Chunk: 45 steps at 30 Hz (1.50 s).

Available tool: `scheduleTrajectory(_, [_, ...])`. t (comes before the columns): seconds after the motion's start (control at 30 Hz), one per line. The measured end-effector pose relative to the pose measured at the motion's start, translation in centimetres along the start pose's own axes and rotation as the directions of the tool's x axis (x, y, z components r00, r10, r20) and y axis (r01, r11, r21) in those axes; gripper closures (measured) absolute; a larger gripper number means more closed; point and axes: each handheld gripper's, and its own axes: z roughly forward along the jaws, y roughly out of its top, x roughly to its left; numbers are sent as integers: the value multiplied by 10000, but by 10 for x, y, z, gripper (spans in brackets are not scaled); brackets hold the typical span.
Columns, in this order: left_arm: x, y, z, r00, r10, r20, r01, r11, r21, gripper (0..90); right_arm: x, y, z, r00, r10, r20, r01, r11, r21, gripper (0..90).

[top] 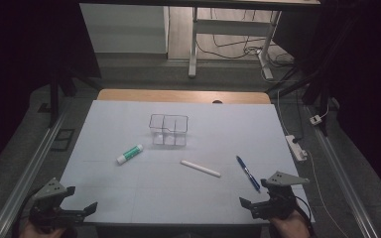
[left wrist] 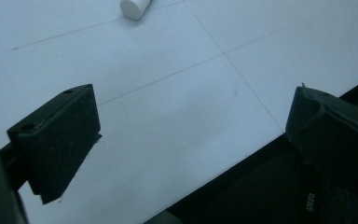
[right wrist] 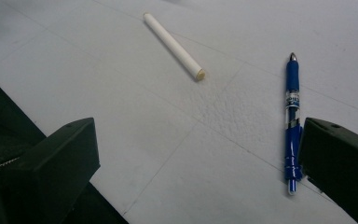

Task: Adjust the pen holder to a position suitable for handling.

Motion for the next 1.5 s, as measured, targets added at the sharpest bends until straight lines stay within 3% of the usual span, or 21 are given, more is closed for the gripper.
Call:
scheduleTrajectory(0.23, [1,0,1,9999,-21,113,20,10000,48,31,-1,0,0,9998,172,-111,-171,9998,38,0])
scheduleTrajectory(0.5, [-1,1,2,10000,37,-57,-36,9998,184,8,-1,0,2,9998,63,-172,-60,9999,153,0])
scheduleTrajectory(0.7, [1,1,2,9999,-169,-11,169,9997,199,2,0,0,3,9997,-101,-237,106,9997,239,0])
scheduleTrajectory(0.93, [4,2,2,9992,-264,284,257,9994,252,6,1,1,3,9995,-112,-295,121,9994,315,0])
scheduleTrajectory(1.03, [6,3,2,9978,-309,594,298,9994,193,5,1,1,3,9994,-201,-299,210,9993,319,0])
scheduleTrajectory(1.27, [4,10,5,9951,-37,990,51,9999,-133,0,2,1,4,9991,-282,-310,295,9987,412,0])
scheduleTrajectory(1.5, [1,24,12,9947,543,874,-480,9962,-729,0,3,1,4,9989,-351,-298,365,9983,465,0])
